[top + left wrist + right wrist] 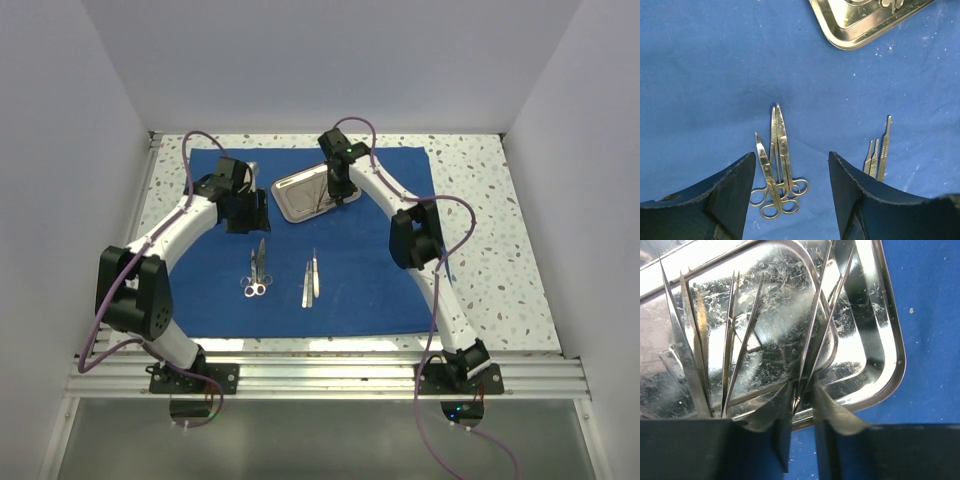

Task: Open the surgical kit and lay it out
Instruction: Pick up the medical item from the container.

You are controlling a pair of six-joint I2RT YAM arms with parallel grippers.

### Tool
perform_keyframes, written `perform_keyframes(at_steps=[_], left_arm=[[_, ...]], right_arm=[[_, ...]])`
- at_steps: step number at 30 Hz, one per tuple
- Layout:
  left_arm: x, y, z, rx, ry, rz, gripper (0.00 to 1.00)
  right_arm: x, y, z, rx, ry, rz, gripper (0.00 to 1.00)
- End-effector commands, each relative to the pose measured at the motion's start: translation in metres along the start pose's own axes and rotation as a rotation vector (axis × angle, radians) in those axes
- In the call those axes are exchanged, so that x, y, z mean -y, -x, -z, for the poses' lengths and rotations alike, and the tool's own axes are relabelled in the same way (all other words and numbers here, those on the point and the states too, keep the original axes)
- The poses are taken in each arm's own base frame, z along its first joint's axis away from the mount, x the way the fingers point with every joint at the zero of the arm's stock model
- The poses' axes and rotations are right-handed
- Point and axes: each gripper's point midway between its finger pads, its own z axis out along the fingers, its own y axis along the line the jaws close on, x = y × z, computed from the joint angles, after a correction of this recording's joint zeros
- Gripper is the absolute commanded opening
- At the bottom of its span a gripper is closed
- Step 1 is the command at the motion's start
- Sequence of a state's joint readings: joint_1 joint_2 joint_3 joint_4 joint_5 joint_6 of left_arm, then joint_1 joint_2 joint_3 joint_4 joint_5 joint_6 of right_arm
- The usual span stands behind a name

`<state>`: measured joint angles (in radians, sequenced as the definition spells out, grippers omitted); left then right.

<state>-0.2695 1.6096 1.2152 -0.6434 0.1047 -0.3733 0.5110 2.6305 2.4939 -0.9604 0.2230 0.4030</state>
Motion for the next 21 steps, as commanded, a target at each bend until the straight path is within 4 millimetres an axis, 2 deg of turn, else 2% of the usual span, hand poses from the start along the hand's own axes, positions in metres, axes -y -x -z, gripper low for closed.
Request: perform_keyframes(at_steps=[1,2,3,4,6,9,12,15,16,18,19,20,21], left_arm=[[-0.002,0.010,-0.003,0.031,-0.005,-0.036,0.64],[-0.003,0.009,-0.004,0.027,-0.002,-0.037,0.64],[-0.004,0.009,-0.004,0.027,-0.001,-0.040,0.64],[-0.004,0.009,-0.005,0.025,-0.002,-0.042,0.64],[-0.004,0.009,-0.006,0.024,-0.002,-0.039,0.64],[-0.003,0.012,-0.006,0.027,-0.007,-0.036,0.64],[-0.001,0.016,-0.005,0.032,-0.012,-0.033,0.64],[0.001,0.023,-0.002,0.041,-0.010,-0.035,0.64],[0.000,0.023,-0.002,0.039,-0.005,-0.035,0.66],[0.003,0.032,0.002,0.055,-0.003,-0.035,0.71],[0.003,0.034,0.003,0.060,-0.003,-0.033,0.88],[0.005,0.038,0.005,0.072,-0.006,-0.033,0.97],[0.007,0.045,0.009,0.091,-0.008,-0.029,0.99]], right_arm=[[0.008,-0.019,-0.017,-0.057,-0.039,-0.001,0.21],[0.008,-0.023,-0.018,-0.064,-0.043,-0.001,0.17],[0.009,-0.030,-0.020,-0.085,-0.048,0.004,0.04],[0.011,-0.033,-0.021,-0.095,-0.052,0.006,0.00],[0.012,-0.040,-0.023,-0.116,-0.055,0.013,0.00],[0.011,-0.034,-0.017,-0.101,-0.048,0.020,0.00],[0.007,-0.006,0.007,-0.024,-0.017,0.015,0.00],[0.006,0.023,0.040,0.055,0.020,-0.008,0.00],[0.005,0.035,0.062,0.095,0.036,-0.021,0.00],[0.009,0.040,0.076,0.115,0.035,-0.024,0.00],[0.013,0.043,0.086,0.132,0.027,-0.030,0.00],[0.016,0.054,0.114,0.183,0.036,-0.042,0.00],[0.025,0.039,0.112,0.157,0.009,-0.034,0.00]])
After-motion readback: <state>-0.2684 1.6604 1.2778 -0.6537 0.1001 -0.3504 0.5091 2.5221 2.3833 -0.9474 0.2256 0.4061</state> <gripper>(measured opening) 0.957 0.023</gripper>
